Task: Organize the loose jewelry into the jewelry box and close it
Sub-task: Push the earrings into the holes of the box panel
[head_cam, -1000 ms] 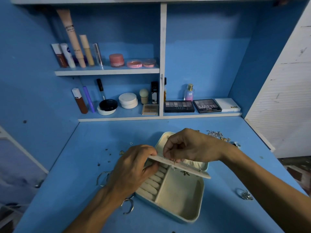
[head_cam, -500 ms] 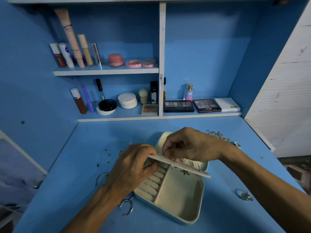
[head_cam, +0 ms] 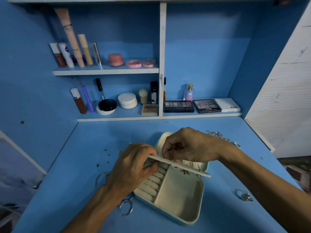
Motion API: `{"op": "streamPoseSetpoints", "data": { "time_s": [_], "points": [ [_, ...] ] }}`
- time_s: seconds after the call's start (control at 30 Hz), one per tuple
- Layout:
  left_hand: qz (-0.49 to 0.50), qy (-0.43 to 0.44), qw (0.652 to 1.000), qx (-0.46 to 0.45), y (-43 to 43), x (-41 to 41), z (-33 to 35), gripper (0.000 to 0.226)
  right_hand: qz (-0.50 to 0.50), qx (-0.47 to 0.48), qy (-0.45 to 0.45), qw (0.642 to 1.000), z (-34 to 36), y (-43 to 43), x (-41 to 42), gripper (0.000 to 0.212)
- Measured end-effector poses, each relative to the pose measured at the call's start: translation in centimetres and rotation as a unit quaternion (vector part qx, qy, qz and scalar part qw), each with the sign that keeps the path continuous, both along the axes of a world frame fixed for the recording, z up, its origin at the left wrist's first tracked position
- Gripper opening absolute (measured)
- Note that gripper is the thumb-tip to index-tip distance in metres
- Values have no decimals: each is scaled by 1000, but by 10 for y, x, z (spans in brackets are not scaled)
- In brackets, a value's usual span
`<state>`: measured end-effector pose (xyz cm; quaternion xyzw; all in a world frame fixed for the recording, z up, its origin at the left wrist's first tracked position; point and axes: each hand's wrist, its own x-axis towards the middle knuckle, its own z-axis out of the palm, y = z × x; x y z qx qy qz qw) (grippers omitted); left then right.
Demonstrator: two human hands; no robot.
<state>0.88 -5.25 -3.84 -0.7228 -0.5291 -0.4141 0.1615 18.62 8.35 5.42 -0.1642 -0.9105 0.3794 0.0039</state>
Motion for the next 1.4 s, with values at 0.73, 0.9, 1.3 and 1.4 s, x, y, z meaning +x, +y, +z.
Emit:
{"op": "streamPoseSetpoints", "data": {
  "time_s": [0.73, 0.9, 1.3, 1.4],
  "points": [
    [-1, 32, 999, 37, 6, -3, -7, 21, 38, -46, -97, 993, 14, 8, -19, 12],
    [5, 30, 999, 34, 9, -4, -9, 19, 42, -6, -116, 992, 16, 12, -20, 10],
    [3, 33, 999, 35, 13, -8, -7, 20, 39, -65, -103, 992, 11, 16, -23, 11],
    [0, 7, 1000, 29, 15, -7, -4, 20, 37, -90, -87, 991, 8, 20, -18, 13]
  ]
}}
